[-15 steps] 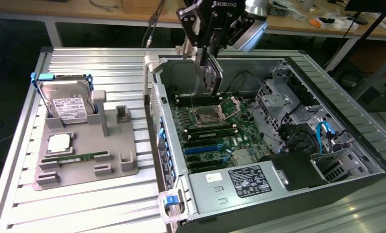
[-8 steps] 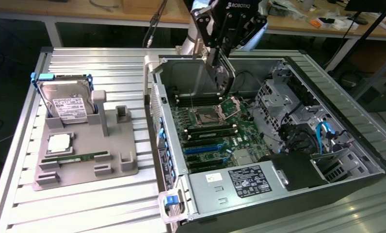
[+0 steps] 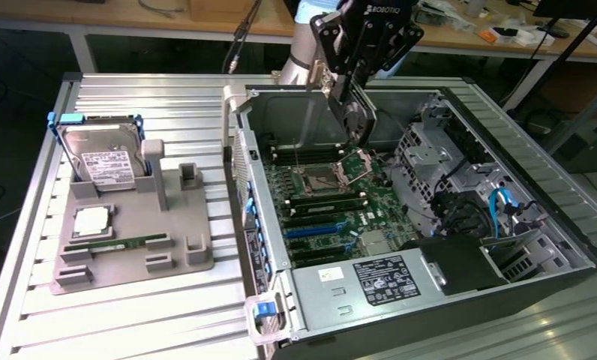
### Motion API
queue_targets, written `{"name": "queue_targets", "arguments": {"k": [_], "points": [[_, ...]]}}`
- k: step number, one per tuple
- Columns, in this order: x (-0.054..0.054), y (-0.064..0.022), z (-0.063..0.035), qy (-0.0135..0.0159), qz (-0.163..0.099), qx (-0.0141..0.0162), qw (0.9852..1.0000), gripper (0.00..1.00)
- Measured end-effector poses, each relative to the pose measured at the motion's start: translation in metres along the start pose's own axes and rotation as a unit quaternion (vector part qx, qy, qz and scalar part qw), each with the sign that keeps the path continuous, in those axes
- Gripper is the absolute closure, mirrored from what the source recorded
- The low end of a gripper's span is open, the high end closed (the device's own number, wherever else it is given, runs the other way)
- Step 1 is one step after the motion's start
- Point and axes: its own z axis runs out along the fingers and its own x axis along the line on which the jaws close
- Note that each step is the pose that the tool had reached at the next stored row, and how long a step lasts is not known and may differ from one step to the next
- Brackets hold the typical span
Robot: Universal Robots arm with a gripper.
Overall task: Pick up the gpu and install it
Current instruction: 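Pick up the gpu and move the gpu toward the slot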
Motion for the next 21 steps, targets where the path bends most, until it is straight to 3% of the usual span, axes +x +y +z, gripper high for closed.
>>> {"name": "queue_targets", "arguments": {"k": [5, 10, 15, 18, 21], "points": [[-0.0011, -0.0001, 0.0, 0.0007, -0.035, -0.0003, 0.9994, 0.72], [-0.0014, -0.0001, 0.0, 0.0014, -0.076, -0.0005, 0.9971, 0.72], [-0.0016, -0.0001, 0.0, 0.0021, -0.121, -0.0007, 0.9926, 0.72], [-0.0017, -0.0002, 0.0, 0.0024, -0.147, -0.0009, 0.9891, 0.72], [-0.0017, -0.0002, 0.0, 0.0028, -0.175, -0.001, 0.9846, 0.72]]}}
